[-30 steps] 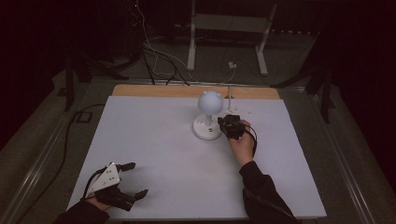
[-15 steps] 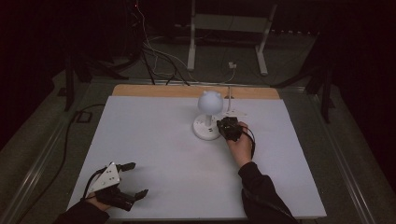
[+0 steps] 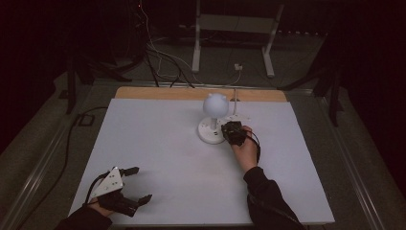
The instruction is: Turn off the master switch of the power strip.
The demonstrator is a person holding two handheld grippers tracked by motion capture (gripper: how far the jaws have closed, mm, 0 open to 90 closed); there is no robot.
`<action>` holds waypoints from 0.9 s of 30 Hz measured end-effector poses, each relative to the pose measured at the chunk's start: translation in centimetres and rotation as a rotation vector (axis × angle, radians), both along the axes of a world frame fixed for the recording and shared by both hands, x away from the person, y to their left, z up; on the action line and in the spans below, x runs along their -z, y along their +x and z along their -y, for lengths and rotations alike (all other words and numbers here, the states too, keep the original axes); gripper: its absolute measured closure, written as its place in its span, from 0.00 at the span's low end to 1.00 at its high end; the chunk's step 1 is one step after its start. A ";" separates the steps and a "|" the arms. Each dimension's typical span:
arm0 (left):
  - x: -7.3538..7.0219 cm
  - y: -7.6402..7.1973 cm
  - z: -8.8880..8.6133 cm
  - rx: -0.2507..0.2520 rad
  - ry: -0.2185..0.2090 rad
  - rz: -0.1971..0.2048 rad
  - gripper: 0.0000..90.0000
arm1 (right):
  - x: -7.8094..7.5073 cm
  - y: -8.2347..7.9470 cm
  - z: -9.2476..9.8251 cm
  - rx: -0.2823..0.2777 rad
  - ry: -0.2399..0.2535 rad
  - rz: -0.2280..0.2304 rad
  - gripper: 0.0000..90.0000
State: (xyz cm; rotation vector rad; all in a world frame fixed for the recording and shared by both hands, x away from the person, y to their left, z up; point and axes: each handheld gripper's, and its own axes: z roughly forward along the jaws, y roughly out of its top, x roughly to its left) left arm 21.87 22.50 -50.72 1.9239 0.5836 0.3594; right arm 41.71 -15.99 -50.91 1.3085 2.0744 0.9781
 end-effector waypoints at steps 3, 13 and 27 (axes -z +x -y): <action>0.0 0.0 0.0 -0.001 0.000 0.000 0.00 | 0.0 0.0 0.0 -0.001 -0.002 -0.002 1.00; 0.0 0.0 0.1 0.000 0.002 -0.003 0.00 | -0.1 0.0 0.1 -0.034 -0.034 -0.002 1.00; 0.0 0.0 0.1 0.003 0.006 -0.003 0.00 | -0.1 -0.1 -0.6 -0.007 -0.075 0.012 1.00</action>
